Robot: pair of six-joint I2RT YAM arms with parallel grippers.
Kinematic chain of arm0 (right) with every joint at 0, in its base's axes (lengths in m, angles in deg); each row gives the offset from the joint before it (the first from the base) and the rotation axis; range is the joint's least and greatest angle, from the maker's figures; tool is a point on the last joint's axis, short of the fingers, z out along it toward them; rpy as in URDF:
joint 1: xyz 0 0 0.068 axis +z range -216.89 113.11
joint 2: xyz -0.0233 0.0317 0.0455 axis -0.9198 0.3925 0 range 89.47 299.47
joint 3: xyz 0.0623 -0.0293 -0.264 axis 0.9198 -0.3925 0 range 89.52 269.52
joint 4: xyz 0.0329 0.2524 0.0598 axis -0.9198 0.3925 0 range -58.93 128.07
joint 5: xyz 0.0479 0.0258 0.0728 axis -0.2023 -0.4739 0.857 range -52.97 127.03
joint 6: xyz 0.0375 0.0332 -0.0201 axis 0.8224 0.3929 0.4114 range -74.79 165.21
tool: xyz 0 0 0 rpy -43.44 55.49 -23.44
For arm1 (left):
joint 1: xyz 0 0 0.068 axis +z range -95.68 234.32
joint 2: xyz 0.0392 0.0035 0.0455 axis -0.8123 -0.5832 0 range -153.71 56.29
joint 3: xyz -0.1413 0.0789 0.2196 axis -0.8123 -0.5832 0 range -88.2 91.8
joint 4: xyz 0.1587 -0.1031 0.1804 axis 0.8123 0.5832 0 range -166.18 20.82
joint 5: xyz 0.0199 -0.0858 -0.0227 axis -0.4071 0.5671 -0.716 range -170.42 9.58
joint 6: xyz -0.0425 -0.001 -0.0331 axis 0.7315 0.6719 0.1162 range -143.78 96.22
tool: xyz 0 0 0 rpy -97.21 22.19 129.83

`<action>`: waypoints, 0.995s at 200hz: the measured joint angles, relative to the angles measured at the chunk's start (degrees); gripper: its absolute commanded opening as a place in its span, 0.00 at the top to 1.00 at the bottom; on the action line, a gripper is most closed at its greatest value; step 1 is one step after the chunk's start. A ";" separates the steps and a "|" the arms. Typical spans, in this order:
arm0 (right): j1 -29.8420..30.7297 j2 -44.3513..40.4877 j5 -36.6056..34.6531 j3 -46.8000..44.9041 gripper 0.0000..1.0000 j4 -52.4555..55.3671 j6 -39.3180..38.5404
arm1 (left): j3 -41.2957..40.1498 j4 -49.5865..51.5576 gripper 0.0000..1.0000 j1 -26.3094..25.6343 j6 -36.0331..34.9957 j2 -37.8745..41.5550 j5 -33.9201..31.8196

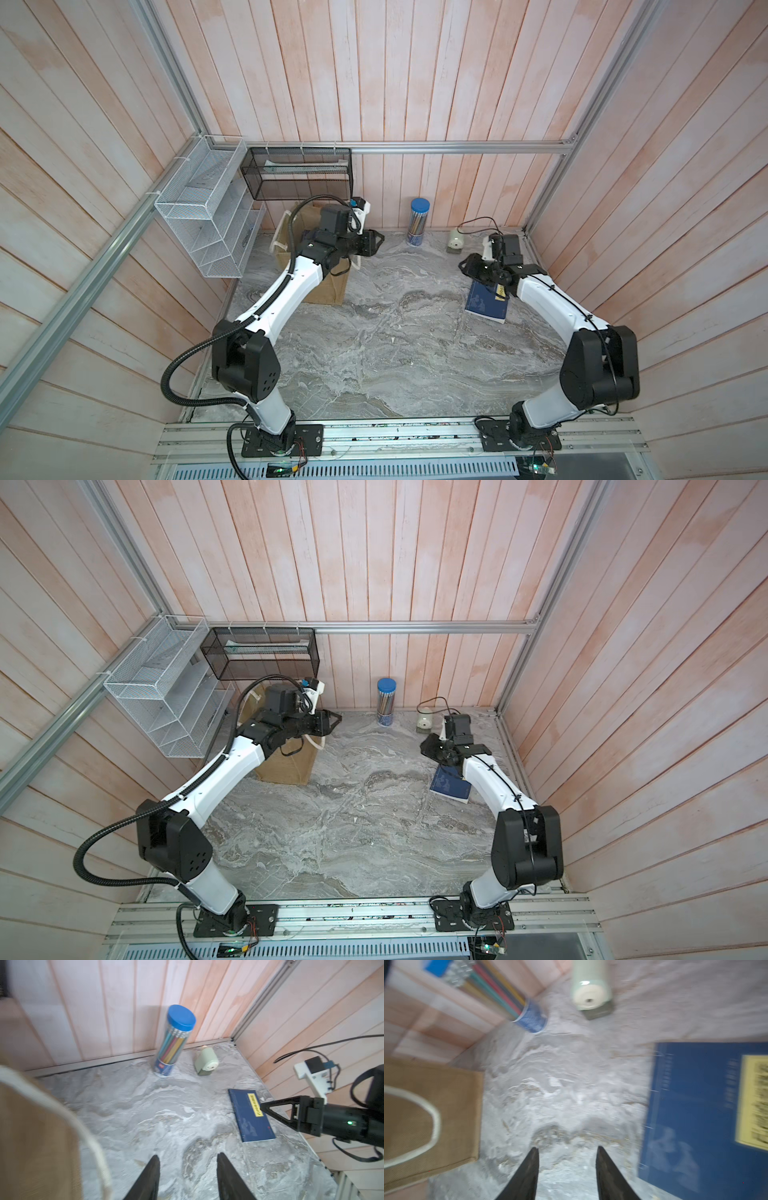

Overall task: Put the books into the canvas bag
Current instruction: Move the book to the center of the board.

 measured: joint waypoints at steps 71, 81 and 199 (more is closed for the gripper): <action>-15.96 -2.21 1.57 -14.19 0.53 -3.19 -1.33 | 2.99 -10.97 0.53 -13.00 15.15 -19.71 1.90; -16.70 -1.29 1.97 -14.25 0.53 -3.54 -1.81 | 4.76 -11.58 0.53 -14.91 17.11 -22.40 1.75; -19.78 9.49 -0.31 -10.88 0.56 -2.25 -7.80 | 18.82 -13.27 0.53 -20.59 25.14 -39.76 1.55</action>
